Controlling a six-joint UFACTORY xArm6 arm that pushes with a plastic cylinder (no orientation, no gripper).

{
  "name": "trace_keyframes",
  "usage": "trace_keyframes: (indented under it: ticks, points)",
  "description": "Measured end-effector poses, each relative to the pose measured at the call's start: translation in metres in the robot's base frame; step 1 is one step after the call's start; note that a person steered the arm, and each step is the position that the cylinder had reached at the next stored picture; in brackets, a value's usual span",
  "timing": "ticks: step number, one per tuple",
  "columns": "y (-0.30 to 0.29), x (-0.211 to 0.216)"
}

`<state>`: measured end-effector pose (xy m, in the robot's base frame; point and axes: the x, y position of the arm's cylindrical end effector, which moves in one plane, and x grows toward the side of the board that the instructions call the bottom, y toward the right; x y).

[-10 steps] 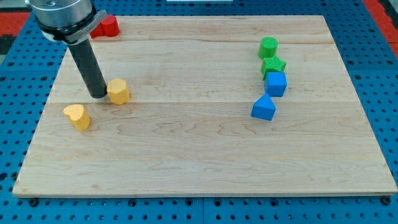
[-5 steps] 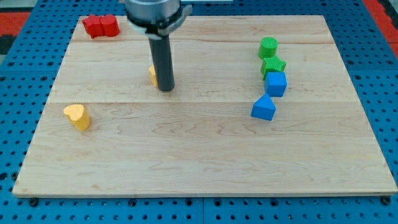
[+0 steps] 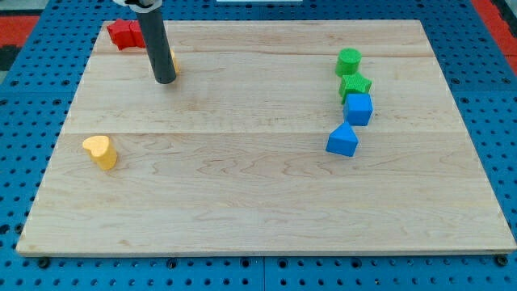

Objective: Put the hexagon on the right side of red circle

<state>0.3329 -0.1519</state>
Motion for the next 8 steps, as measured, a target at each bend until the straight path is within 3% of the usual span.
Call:
trace_keyframes:
  ticks: [2, 3, 5, 8]
  points:
    - [0.001, -0.034]
    - [-0.009, -0.015]
    - [-0.026, -0.027]
    - [-0.016, -0.074]
